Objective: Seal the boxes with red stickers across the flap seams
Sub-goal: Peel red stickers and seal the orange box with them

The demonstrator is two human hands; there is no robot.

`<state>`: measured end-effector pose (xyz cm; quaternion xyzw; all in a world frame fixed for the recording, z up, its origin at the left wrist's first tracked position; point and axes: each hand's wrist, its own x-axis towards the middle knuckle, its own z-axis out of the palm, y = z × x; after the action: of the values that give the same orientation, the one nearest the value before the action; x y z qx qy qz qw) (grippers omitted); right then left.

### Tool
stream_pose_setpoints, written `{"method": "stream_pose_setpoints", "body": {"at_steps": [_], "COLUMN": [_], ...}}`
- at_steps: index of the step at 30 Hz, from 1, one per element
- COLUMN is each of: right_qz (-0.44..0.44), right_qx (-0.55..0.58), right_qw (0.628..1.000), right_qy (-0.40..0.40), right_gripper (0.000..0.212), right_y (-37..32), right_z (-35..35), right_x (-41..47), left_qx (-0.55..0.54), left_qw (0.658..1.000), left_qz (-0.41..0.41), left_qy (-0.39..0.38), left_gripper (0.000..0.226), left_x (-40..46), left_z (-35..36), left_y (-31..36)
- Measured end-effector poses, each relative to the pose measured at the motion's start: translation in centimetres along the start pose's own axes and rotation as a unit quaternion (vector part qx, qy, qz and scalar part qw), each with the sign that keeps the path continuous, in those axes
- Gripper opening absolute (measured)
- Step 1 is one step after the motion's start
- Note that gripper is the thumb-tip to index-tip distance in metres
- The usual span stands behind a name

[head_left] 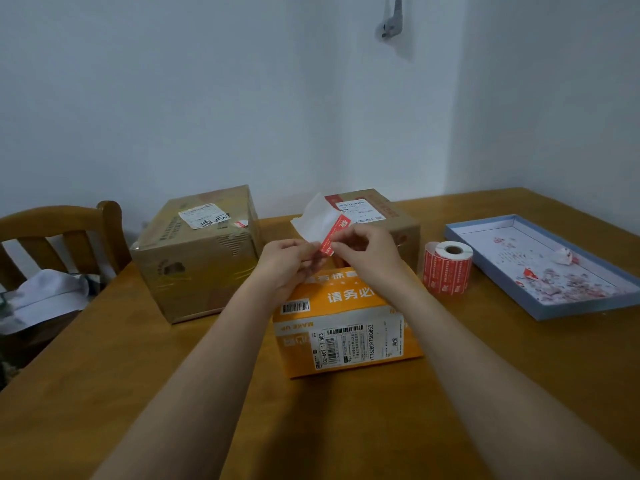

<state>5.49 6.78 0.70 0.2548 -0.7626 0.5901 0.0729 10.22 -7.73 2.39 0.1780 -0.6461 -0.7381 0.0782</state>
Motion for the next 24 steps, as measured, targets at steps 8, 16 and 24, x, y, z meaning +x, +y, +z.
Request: {"method": "stream_pose_setpoints", "body": {"at_steps": [8,16,24], "right_qz": [0.048,0.026,0.014], "right_qx": [0.084,0.038,0.010], "right_qw": [0.995,0.999,1.000], "right_qy": [0.027,-0.018,-0.025], "right_gripper": [0.005,0.017,0.021], "right_y": [0.7,0.7,0.6], "right_z": [-0.5,-0.5,-0.5], "right_x": [-0.6,-1.1,-1.4], "left_qx": [-0.049,-0.056,-0.029], "left_qw": [0.997,0.995,0.997], "left_qz": [-0.008,0.027,0.030], "left_qy": [-0.066,-0.071,-0.067], "left_gripper": [0.021,0.012,0.006], "left_x": [0.3,-0.2,-0.4], "left_z": [0.1,-0.2,-0.3], "left_y": [-0.8,-1.7,-1.9]}}
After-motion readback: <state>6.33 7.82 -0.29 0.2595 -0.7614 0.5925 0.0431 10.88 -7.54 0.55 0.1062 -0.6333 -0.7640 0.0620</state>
